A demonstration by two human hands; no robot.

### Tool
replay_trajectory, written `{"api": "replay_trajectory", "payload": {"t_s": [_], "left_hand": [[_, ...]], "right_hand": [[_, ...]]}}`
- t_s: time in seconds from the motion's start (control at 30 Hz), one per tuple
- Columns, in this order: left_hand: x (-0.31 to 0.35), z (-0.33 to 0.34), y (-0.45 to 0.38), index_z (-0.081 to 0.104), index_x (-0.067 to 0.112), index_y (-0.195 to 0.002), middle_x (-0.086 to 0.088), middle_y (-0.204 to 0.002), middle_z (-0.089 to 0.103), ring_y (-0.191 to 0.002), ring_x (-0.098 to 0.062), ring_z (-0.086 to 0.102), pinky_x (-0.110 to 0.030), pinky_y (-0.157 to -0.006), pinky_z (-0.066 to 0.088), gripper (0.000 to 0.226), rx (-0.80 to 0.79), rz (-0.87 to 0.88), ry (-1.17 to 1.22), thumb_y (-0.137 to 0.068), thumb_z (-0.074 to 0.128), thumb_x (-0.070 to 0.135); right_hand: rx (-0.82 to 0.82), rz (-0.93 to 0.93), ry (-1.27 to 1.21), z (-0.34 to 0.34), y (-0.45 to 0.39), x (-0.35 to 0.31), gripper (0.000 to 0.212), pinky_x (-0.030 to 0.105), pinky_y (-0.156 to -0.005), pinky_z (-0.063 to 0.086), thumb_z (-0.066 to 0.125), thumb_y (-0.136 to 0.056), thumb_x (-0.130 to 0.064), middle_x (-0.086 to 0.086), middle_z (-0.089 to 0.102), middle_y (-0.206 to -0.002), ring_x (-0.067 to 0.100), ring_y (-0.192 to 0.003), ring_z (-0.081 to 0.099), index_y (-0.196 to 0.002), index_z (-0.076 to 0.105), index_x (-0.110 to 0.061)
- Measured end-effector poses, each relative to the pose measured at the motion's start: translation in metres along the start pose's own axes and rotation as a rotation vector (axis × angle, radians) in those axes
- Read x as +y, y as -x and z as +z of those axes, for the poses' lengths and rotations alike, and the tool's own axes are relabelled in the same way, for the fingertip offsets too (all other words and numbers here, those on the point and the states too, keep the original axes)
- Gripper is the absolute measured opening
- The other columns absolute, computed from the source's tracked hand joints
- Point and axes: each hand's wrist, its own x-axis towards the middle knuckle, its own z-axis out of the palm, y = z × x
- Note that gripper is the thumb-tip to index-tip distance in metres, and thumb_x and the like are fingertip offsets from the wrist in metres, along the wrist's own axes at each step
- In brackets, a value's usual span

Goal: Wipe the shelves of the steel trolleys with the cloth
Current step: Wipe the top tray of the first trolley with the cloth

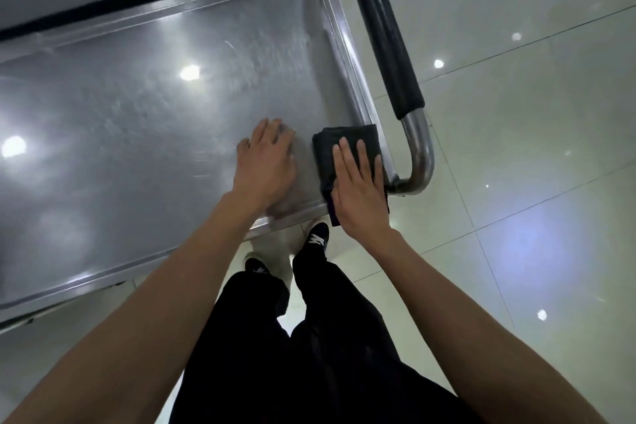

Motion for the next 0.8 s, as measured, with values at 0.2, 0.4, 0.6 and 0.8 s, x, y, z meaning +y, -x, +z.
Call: {"api": "replay_trajectory", "payload": {"t_s": [0.2,0.4,0.6,0.8], "left_hand": [[-0.016,-0.012,-0.04,0.039,0.019,-0.148,-0.008,-0.162,0.025,-0.152,-0.03,0.014,-0.058,-0.116,0.026,0.05,-0.007,-0.025,-0.001,-0.099,0.045,0.028],[-0.035,-0.023,-0.08,0.037,0.024,-0.151,-0.01,-0.164,0.02,-0.153,-0.032,0.01,-0.06,-0.118,0.018,0.054,0.001,-0.012,-0.005,-0.099,0.048,0.033],[-0.055,-0.033,-0.1,0.046,0.027,-0.144,-0.01,-0.161,0.026,-0.151,-0.034,0.015,-0.06,-0.113,0.024,0.05,0.045,-0.064,-0.014,-0.096,0.053,0.038],[-0.06,-0.031,-0.11,0.048,0.029,-0.143,-0.01,-0.16,0.028,-0.15,-0.034,0.016,-0.06,-0.111,0.028,0.047,0.01,-0.066,-0.077,-0.099,0.05,0.045]], "right_hand": [[0.033,-0.003,-0.005,-0.005,-0.032,-0.003,0.064,0.058,-0.121,0.011,0.024,-0.099,-0.027,0.004,0.006,-0.168,0.03,-0.154,-0.001,-0.159,0.01,-0.012],[0.031,0.008,0.0,-0.015,-0.082,-0.01,0.067,0.058,-0.122,0.009,0.028,-0.098,-0.028,0.003,0.002,-0.168,0.028,-0.154,-0.004,-0.16,0.007,-0.014],[0.042,0.044,-0.025,-0.025,-0.148,-0.023,0.067,0.06,-0.121,0.008,0.027,-0.098,-0.028,0.003,0.001,-0.168,0.03,-0.154,-0.005,-0.16,0.004,-0.015],[0.053,0.076,-0.012,-0.038,-0.221,-0.036,0.068,0.059,-0.122,0.005,0.035,-0.101,-0.026,0.002,-0.002,-0.168,0.029,-0.154,-0.007,-0.16,0.002,-0.015]]}}
